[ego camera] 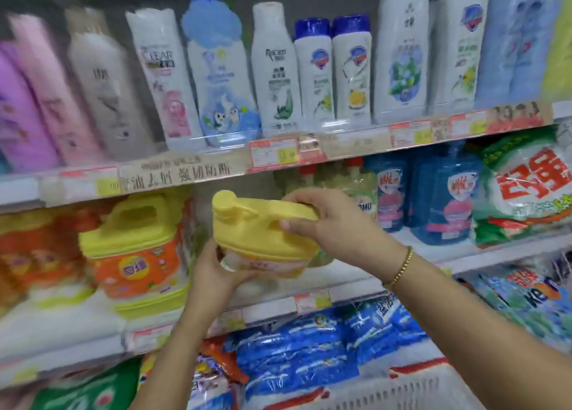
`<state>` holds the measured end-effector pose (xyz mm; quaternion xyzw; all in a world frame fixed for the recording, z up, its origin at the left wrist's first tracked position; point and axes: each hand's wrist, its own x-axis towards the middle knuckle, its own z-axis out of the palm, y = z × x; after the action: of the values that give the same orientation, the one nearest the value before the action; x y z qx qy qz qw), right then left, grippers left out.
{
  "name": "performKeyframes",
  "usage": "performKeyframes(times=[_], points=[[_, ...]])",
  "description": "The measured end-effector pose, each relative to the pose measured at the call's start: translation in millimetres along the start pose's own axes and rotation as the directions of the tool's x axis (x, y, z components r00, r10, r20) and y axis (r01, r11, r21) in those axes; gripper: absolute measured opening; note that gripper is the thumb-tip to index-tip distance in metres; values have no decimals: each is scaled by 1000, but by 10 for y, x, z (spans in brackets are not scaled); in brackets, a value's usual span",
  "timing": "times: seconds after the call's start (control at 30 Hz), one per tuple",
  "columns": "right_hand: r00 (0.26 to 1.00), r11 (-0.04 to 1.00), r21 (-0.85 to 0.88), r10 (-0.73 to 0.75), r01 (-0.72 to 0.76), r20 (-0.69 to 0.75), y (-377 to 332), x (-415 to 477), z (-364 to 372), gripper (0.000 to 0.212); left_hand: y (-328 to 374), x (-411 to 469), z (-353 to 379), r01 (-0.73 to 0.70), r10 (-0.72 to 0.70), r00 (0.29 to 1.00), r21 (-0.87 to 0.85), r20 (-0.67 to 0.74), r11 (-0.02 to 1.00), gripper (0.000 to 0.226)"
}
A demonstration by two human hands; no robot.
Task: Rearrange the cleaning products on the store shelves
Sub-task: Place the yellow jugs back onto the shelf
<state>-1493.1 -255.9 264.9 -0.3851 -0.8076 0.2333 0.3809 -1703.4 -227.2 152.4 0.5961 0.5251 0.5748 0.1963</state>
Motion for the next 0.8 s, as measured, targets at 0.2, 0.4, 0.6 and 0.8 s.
performKeyframes(times=[0.2,0.4,0.6,0.8], points=[[996,987,137,85,-81,-19,185,631,484,24,-446,131,-253,95,-96,995,-39,-14,995,79],[967,916,357,231,-181,-102,498,1199,876,46,-680,223,-166,254,-263,958,-90,-111,963,102],[934,851,391,348,-350,78,996,1078,1192,65,-678,283,13,302,-331,926,-167,-183,938,79],[928,853,368,358,-369,99,1294,1212,1348,72,-721,247,151,315,-239,900,164,-365,935,63]])
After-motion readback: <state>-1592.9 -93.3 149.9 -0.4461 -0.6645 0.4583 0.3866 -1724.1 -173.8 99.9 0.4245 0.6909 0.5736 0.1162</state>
